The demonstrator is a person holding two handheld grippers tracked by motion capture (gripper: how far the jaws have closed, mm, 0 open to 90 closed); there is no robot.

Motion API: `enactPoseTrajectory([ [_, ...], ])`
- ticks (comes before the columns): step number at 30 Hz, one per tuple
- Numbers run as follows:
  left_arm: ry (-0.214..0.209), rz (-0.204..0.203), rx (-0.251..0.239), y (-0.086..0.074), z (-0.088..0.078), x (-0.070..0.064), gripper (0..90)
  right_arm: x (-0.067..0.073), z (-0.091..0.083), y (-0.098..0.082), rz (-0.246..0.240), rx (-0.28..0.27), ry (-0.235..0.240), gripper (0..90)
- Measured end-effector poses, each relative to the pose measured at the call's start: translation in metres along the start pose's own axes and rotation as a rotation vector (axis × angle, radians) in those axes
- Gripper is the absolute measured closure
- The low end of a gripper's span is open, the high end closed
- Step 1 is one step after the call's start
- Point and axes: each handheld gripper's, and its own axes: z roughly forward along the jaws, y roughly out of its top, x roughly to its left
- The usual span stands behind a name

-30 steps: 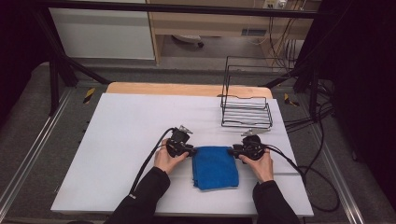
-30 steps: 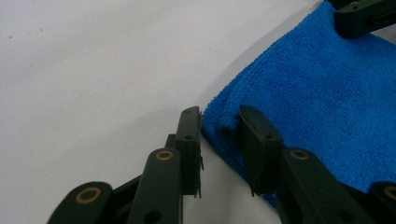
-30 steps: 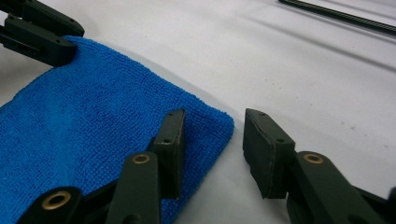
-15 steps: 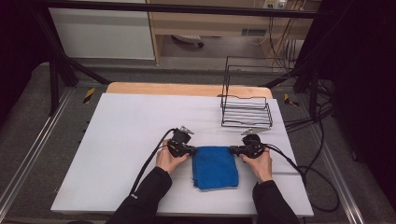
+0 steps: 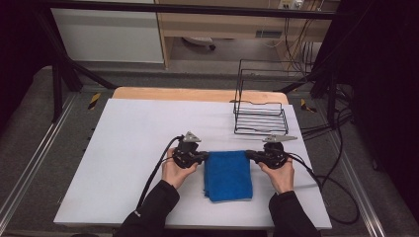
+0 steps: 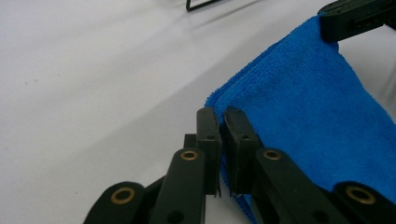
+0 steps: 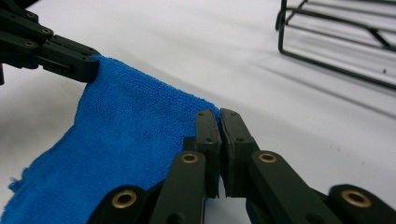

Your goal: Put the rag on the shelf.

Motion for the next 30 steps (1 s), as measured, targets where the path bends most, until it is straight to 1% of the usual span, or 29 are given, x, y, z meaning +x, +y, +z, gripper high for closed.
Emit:
enactPoseTrajectory([
  [3,-0.003,0.002,-0.025,0.001,-0.005,-0.002,85.4,0.003,-0.005,0.001,-0.010,-0.022,0.000,87.6],
  [7,0.003,0.012,-0.052,0.004,-0.010,-0.006,85.5,0.007,-0.014,0.003,-0.030,-0.050,-0.007,87.7],
  [11,0.004,0.021,-0.086,0.008,-0.015,-0.011,85.5,0.011,-0.021,0.005,-0.046,-0.083,-0.025,87.7],
  [14,0.001,0.032,-0.108,0.012,-0.019,-0.015,85.4,0.013,-0.027,0.004,-0.045,-0.107,-0.034,87.7],
  [18,0.000,0.048,-0.144,0.018,-0.024,-0.021,85.4,0.017,-0.038,0.007,-0.060,-0.140,-0.057,87.7],
  [19,0.001,0.051,-0.155,0.019,-0.025,-0.023,85.4,0.019,-0.045,0.009,-0.068,-0.165,-0.066,87.7],
  [22,0.001,0.064,-0.184,0.025,-0.030,-0.027,85.5,0.021,-0.051,0.013,-0.073,-0.189,-0.075,87.7],
  [23,-0.001,0.067,-0.192,0.027,-0.031,-0.028,85.5,0.023,-0.057,0.016,-0.081,-0.212,-0.084,87.7],
  [24,0.000,0.072,-0.201,0.029,-0.032,-0.029,85.5,0.023,-0.057,0.016,-0.081,-0.212,-0.084,87.7],
  [28,0.001,0.080,-0.235,0.036,-0.038,-0.033,85.5,0.027,-0.067,0.022,-0.109,-0.248,-0.105,87.7],
  [29,0.002,0.083,-0.241,0.038,-0.039,-0.034,85.5,0.028,-0.072,0.025,-0.118,-0.264,-0.109,87.7],
  [30,0.001,0.085,-0.248,0.040,-0.039,-0.034,85.5,0.028,-0.072,0.025,-0.118,-0.264,-0.109,87.7],
])
